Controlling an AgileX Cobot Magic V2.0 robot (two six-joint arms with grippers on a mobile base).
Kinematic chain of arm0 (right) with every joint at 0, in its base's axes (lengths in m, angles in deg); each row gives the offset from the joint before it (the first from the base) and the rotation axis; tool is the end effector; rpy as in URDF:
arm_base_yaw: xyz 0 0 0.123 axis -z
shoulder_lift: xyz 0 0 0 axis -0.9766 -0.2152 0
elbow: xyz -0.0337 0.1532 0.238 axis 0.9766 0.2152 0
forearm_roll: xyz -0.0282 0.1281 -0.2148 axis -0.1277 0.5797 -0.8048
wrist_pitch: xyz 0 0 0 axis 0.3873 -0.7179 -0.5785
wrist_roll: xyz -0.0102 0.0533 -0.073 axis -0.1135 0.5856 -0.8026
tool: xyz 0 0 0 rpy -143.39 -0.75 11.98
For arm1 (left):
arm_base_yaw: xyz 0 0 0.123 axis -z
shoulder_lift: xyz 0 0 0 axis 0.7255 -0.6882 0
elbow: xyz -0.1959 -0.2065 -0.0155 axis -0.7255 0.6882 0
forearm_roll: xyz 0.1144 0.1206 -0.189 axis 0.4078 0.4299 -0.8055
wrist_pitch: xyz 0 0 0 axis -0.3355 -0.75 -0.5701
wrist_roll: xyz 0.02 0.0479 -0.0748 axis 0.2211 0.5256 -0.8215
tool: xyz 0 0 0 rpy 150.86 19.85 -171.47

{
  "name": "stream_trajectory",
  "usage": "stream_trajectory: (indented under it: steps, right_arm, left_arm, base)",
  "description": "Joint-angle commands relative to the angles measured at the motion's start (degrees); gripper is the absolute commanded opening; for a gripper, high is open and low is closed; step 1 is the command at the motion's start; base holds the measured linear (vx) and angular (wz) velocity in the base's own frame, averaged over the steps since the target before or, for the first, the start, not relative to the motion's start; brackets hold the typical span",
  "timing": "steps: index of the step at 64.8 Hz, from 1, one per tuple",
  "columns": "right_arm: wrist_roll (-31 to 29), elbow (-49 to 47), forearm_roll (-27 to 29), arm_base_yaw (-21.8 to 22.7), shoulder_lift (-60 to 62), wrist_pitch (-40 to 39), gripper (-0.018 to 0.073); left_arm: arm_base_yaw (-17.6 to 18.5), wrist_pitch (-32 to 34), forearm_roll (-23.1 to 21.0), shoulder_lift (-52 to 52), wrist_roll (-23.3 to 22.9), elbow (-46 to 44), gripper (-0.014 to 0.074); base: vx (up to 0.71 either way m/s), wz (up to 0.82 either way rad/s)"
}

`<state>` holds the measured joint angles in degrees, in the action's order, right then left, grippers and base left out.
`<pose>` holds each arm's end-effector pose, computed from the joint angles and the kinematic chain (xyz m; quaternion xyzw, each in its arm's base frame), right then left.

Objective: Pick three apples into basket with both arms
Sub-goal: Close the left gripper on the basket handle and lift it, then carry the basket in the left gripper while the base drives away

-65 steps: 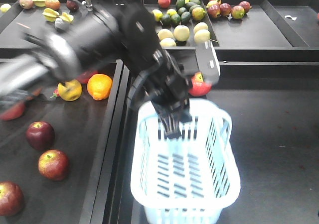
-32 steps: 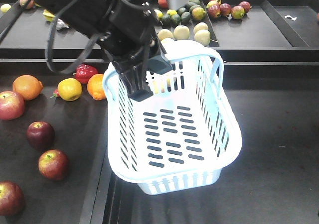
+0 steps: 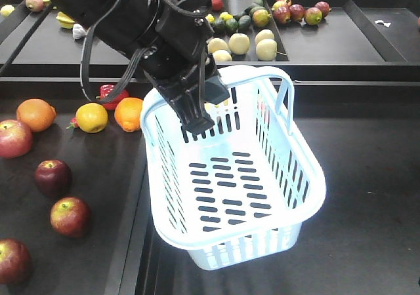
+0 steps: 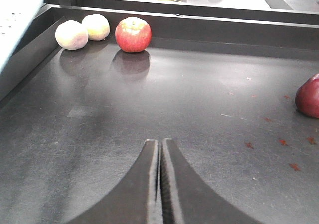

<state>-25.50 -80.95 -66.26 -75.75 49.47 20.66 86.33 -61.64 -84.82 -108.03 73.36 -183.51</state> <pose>0.0526 0.0047 0.1709 -0.0259 0.8042 0.0049 0.5937 0.2612 -0.2388 0.4417 0.5802 0.7411 -0.1041 0.3215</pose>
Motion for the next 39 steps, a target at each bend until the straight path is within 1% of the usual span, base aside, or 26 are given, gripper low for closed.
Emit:
stream_trajectory:
  steps: [1, 39]
  right_arm:
    - [-0.1, 0.2, 0.2, 0.0, 0.7, -3.9, -0.0004]
    - [-0.1, 0.2, 0.2, 0.0, 0.7, -3.9, -0.0004]
  left_arm:
    - [0.3, 2.0, -1.2, 2.6, -0.6, -2.0, -0.0006]
    - [0.3, 2.1, -1.2, 2.6, -0.6, -2.0, -0.0006]
  base:
    - [0.00, 0.00]
    - [0.00, 0.00]
